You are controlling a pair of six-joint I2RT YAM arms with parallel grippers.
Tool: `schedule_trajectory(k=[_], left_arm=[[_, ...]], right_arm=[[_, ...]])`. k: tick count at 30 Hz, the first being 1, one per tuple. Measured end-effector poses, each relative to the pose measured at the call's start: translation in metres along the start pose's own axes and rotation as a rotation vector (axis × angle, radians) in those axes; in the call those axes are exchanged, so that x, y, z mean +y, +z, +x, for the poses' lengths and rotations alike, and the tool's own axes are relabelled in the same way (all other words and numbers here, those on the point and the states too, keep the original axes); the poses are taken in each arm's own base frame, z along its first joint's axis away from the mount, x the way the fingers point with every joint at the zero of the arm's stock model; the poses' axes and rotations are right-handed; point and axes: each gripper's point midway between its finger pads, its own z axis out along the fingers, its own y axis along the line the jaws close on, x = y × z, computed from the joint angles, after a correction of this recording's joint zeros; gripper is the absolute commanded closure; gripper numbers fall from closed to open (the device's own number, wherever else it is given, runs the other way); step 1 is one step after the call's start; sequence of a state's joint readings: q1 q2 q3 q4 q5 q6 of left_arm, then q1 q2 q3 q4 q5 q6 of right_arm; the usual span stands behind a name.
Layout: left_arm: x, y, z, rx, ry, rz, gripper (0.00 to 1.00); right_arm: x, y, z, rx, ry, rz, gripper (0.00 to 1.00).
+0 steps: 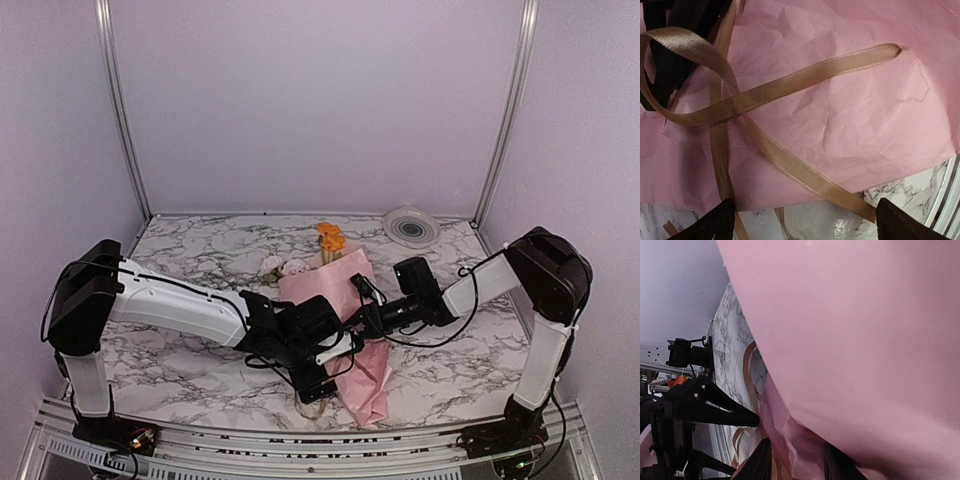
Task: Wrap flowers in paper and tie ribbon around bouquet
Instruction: Cross the ribbon over the folded bouquet.
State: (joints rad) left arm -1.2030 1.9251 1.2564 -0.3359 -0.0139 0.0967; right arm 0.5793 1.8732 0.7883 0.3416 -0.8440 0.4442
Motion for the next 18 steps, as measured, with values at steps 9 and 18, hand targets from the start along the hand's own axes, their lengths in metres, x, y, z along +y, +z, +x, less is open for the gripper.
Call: schedule_trajectory(k=[9,18], left_arm=[[0.022,0.006,0.015,0.076,0.003,-0.118,0.54],[0.020,0.001,0.025,0.026,-0.020,-0.037,0.84]], right_arm=[[0.000,0.000,0.000,0.001,-0.003,0.001,0.67],[-0.001,0.000,0.001,0.002,-0.003,0.006,0.68]])
